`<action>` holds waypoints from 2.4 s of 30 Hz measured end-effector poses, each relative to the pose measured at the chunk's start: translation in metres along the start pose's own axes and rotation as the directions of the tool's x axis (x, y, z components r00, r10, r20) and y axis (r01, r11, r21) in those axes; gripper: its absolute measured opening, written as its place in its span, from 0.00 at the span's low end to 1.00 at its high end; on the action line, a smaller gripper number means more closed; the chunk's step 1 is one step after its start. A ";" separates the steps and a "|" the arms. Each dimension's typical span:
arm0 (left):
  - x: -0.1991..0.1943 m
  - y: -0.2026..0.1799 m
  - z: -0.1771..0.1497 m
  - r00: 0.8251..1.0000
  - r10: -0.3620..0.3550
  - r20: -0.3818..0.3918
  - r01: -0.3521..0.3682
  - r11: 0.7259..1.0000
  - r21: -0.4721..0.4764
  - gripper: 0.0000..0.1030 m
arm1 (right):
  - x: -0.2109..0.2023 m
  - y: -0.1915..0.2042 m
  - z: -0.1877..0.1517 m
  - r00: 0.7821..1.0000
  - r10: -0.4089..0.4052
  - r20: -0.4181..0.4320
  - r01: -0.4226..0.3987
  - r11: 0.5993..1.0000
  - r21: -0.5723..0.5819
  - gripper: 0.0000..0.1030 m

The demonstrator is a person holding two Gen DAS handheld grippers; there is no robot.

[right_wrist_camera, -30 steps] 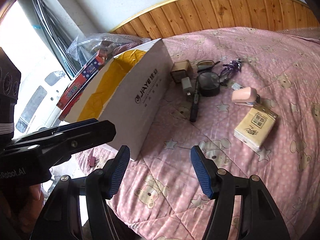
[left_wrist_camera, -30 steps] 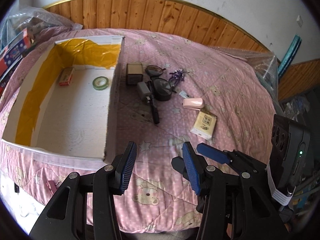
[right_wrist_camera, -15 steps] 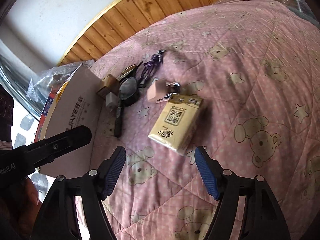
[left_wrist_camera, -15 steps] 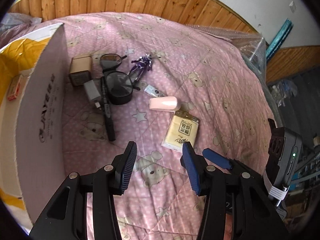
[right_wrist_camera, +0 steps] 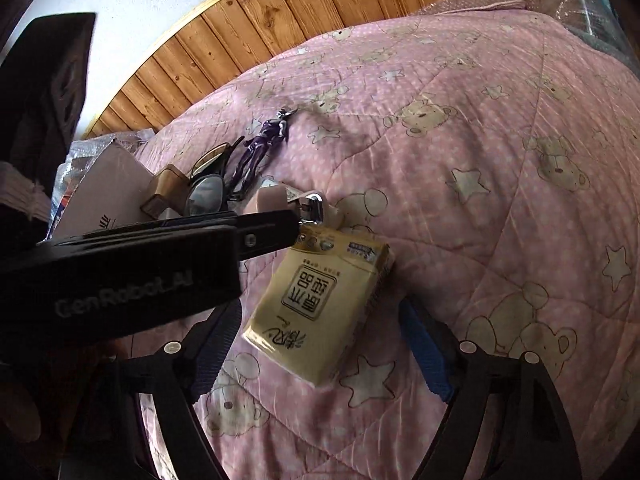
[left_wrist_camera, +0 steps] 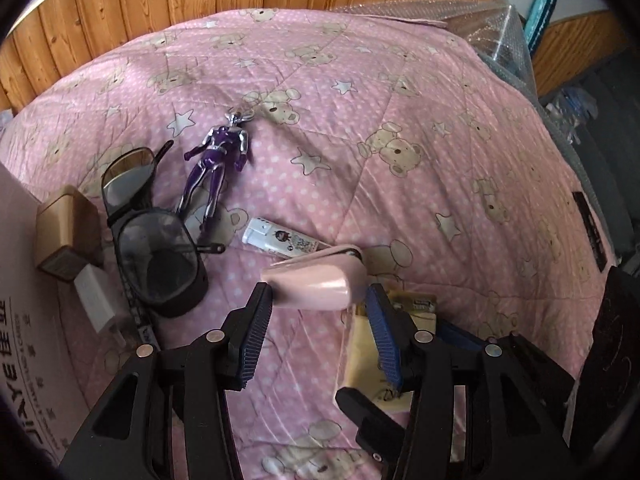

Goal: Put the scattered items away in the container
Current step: 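Grasp the pink stapler with the left tool while the right tool grasps the tissue pack, then lift and carry the stapler and tissue pack over the white box with both tools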

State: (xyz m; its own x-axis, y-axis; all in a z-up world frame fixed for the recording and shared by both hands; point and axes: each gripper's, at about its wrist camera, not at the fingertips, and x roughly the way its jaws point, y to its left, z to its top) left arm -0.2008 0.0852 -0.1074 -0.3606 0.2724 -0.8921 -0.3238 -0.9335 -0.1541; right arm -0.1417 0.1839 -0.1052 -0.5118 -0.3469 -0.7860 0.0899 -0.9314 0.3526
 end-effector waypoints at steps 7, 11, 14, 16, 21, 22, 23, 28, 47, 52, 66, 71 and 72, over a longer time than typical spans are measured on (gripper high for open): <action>0.009 0.010 0.013 0.999 -0.047 0.016 0.047 0.999 0.000 0.52 | 0.006 0.008 0.001 0.997 -0.073 0.011 0.073 0.984 -0.164 0.55; 0.005 0.011 0.015 0.997 -0.078 0.017 0.078 0.996 -0.033 0.51 | -0.003 -0.009 0.006 0.998 -0.065 -0.010 0.063 0.988 -0.139 0.49; 0.006 0.014 0.019 0.993 -0.113 0.038 0.116 0.988 -0.102 0.52 | -0.011 -0.018 0.006 0.998 -0.062 -0.011 0.060 0.991 -0.119 0.49; 0.013 0.011 0.023 0.991 -0.130 0.033 0.133 0.986 -0.104 0.53 | -0.012 -0.019 0.007 0.998 -0.054 -0.016 0.052 0.993 -0.107 0.49; 0.032 0.004 0.015 0.998 -0.058 -0.029 0.057 0.997 -0.043 0.54 | -0.008 -0.022 0.005 0.999 -0.030 -0.030 0.027 0.995 -0.092 0.49; 0.030 0.006 0.011 0.997 -0.066 -0.033 0.064 0.996 -0.056 0.54 | -0.009 -0.023 0.005 0.999 -0.021 -0.031 0.018 0.996 -0.085 0.49; 0.027 0.009 0.006 0.997 -0.076 -0.031 0.074 0.994 -0.076 0.53 | -0.011 -0.027 0.004 0.999 -0.014 -0.033 0.011 0.997 -0.080 0.49; 0.021 0.020 -0.011 0.994 -0.112 -0.001 0.111 0.981 -0.158 0.54 | -0.014 -0.027 -0.001 0.999 0.001 -0.043 -0.005 0.997 -0.081 0.49; -0.031 0.001 -0.044 0.998 -0.009 0.069 0.021 0.985 -0.173 0.26 | -0.042 -0.022 -0.011 0.998 0.054 -0.022 -0.056 0.995 -0.082 0.47; -0.059 0.003 -0.065 0.995 -0.020 0.099 0.039 0.980 -0.194 0.26 | -0.048 -0.011 -0.020 0.998 0.061 -0.029 -0.064 0.992 -0.106 0.47; -0.132 0.003 -0.105 0.975 -0.065 0.213 0.112 0.970 -0.218 0.26 | -0.085 0.015 -0.043 0.998 0.060 -0.011 -0.061 0.985 -0.161 0.48; -0.162 0.007 -0.113 0.962 -0.064 0.266 0.125 0.968 -0.218 0.26 | -0.104 0.038 -0.044 0.996 0.086 0.013 -0.082 0.976 -0.201 0.48; -0.169 0.009 -0.115 0.958 -0.064 0.278 0.128 0.968 -0.218 0.26 | -0.107 0.044 -0.044 0.995 0.095 0.015 -0.089 0.974 -0.209 0.48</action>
State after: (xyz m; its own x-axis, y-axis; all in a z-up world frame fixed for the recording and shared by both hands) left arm -0.0423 0.0044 -0.0070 -0.5682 0.3860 -0.7267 -0.1691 -0.9191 -0.3560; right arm -0.0450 0.1752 -0.0282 -0.5138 -0.4319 -0.7412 0.3122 -0.8989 0.3073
